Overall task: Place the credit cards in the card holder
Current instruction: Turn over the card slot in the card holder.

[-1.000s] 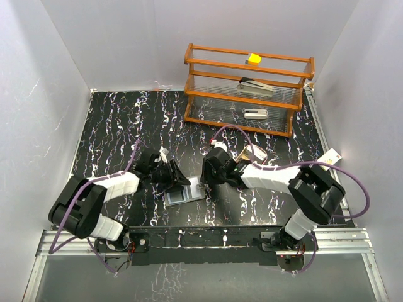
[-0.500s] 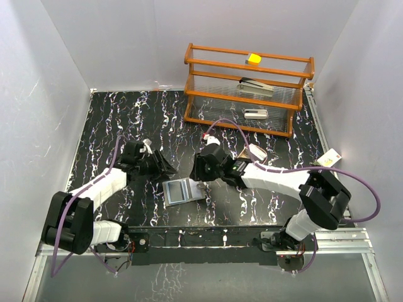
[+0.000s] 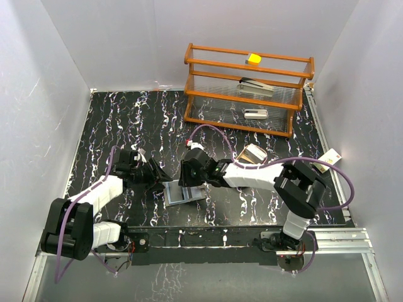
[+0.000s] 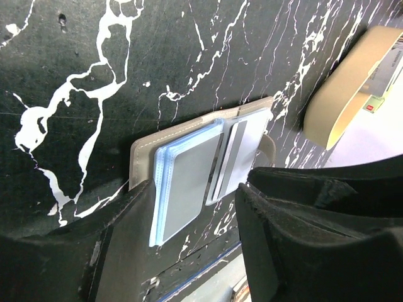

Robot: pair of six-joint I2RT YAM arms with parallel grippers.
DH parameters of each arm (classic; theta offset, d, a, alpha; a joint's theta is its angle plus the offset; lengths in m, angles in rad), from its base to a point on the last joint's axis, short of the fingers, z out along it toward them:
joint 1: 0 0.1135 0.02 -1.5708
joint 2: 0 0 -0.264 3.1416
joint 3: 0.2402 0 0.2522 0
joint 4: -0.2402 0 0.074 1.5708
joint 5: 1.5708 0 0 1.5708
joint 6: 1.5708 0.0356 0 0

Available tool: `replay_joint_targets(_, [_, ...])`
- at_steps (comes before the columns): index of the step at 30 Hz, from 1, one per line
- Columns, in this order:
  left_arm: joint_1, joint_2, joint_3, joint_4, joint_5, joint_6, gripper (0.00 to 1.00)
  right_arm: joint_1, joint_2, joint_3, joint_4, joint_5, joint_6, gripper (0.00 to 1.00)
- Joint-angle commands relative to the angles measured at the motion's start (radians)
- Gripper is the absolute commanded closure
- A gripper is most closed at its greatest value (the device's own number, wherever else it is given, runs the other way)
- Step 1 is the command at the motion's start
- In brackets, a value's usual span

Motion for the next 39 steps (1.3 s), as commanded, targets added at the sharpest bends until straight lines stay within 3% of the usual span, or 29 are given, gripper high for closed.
replay_joint_targets(1, [0.013,-0.011,-0.021,0.042,0.070,-0.021,0.48,0.003,0.020,0.050,0.061,-0.011,0.003,0.72])
replay_joint_targets(10, [0.015,-0.021,-0.030,0.045,0.076,-0.021,0.47,0.003,0.108,0.041,0.073,-0.043,-0.005,0.72])
replay_joint_targets(22, [0.016,-0.028,-0.026,0.033,0.070,-0.010,0.47,0.004,0.119,-0.019,0.060,-0.003,0.007,0.93])
replay_joint_targets(39, [0.015,0.007,-0.045,0.096,0.103,-0.024,0.48,0.004,0.126,-0.029,0.066,-0.006,0.011,0.93])
